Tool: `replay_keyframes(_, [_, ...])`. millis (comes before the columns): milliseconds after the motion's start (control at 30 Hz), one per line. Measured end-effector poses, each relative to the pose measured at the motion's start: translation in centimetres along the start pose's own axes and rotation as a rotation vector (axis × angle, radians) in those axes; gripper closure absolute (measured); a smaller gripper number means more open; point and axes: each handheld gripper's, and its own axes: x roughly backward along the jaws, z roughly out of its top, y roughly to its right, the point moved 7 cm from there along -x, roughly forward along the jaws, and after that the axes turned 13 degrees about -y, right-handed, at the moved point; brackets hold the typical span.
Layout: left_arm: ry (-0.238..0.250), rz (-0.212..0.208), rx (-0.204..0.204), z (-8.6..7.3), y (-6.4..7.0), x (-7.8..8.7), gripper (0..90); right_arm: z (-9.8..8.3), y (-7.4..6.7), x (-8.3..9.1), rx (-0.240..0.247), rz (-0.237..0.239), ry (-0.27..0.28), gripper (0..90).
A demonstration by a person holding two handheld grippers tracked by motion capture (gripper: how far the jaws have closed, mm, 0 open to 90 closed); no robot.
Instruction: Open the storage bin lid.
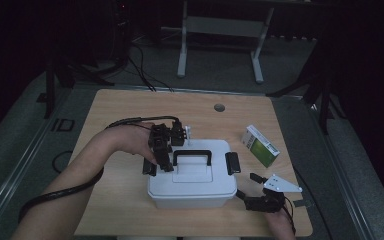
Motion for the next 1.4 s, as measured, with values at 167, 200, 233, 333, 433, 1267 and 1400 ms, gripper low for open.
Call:
replay_keyframes(167, [-0.008, -0.001, -0.006, 0.6, -0.3, 0.0, 36.8, 0.0, 0.0, 0.0, 0.002, 0.0, -0.001, 13.4])
replay_keyframes(200, [-0.008, -0.001, -0.002, 0.7, -0.4, 0.0, 36.8, 0.0, 0.0, 0.0, 0.002, 0.002, -0.002, 13.4])
replay_keyframes(233, [-0.008, -0.005, -0.002, 0.9, -0.4, -0.1, 36.8, 0.0, 0.0, 0.0, 0.002, 0.002, -0.002, 13.4])
replay_keyframes(333, [-0.01, -0.012, -0.004, 1.2, -0.5, -0.2, 36.8, 0.0, 0.0, 0.0, 0.003, 0.004, -0.001, 13.4])
replay_keyframes(433, [-0.016, -0.006, -0.011, 1.6, -0.5, -0.2, 36.8, 0.0, 0.0, 0.0, 0.005, 0.004, -0.004, 13.4])
replay_keyframes(1267, [-0.033, -0.004, -0.074, 5.5, -0.7, -0.7, 45.2, -0.1, -0.1, 0.0, 0.009, 0.01, -0.002, 13.4])
replay_keyframes(1400, [-0.045, 0.004, -0.083, 5.7, -0.8, -0.8, 55.9, -0.1, -0.1, 0.0, 0.01, 0.011, 0.0, 13.5])
